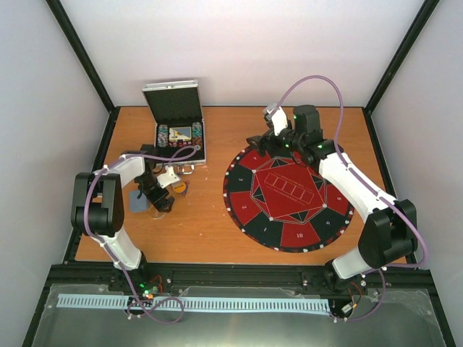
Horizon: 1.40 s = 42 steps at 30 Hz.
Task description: Distribute texas hold em gaming equipment
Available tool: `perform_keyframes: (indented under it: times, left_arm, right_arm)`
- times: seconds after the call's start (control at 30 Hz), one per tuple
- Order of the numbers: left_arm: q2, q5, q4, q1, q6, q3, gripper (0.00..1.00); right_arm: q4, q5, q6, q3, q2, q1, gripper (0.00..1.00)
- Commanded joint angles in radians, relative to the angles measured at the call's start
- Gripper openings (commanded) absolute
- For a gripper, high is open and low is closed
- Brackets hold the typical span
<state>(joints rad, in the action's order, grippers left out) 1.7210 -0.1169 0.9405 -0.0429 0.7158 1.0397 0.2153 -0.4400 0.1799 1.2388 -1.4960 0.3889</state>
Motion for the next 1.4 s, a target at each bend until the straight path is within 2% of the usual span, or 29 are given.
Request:
perform_keyframes:
  times: [0.0, 0.1, 0.23, 0.53, 0.7, 0.9, 1.3, 1.37]
  left_arm:
    - [-0.055, 0.073, 0.046, -0.057, -0.047, 0.008, 1.0]
    - [-0.097, 0.067, 0.084, -0.096, 0.017, -0.064, 1.0]
    - [-0.117, 0.149, 0.054, -0.095, 0.086, -0.133, 1.0]
    - [-0.082, 0.169, 0.001, -0.095, 0.183, -0.089, 0.99]
    - [-0.106, 0.197, -0.027, -0.095, 0.249, -0.116, 0.98]
    - [-0.08, 0.2, -0.049, -0.078, 0.267, -0.121, 0.84]
    - [-0.111, 0.18, -0.015, -0.049, 0.297, -0.146, 0.82]
    - [-0.11, 0.166, -0.014, -0.049, 0.295, -0.149, 0.79]
  right_arm:
    - [0.019, 0.002, 0.013, 0.048, -0.004, 0.013, 1.0]
    - [0.017, 0.003, 0.015, 0.046, -0.003, 0.015, 1.0]
    - [0.017, -0.009, 0.012, 0.042, -0.001, 0.015, 1.0]
    - [0.026, -0.009, 0.018, 0.03, 0.021, 0.021, 1.0]
    - [0.012, 0.008, 0.023, 0.013, 0.042, 0.022, 1.0]
    - [0.017, 0.003, 0.026, 0.014, 0.039, 0.024, 1.0]
    - [0.024, 0.012, 0.033, 0.018, 0.04, 0.027, 1.0]
    - [0.024, 0.014, 0.035, 0.017, 0.042, 0.028, 1.0]
